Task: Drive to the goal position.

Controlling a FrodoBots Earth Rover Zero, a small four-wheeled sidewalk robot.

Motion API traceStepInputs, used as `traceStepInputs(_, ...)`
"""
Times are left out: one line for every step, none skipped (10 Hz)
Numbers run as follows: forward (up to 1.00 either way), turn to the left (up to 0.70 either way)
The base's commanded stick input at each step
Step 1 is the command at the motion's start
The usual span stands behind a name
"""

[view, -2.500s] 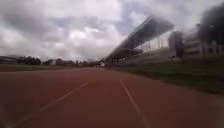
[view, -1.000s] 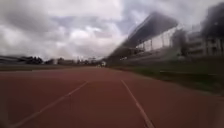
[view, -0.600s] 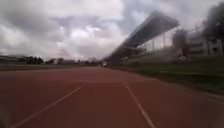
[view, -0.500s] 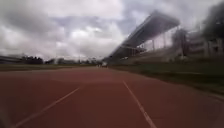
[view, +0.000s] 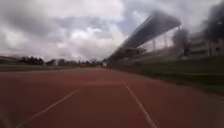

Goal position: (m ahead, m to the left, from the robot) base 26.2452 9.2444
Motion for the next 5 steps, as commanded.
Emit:
traceStepInputs(0.7, 0.01)
traceStepInputs(0.7, -0.34)
traceStepInputs(0.7, -0.34)
traceStepInputs(0.7, -0.34)
traceStepInputs(0.7, -0.25)
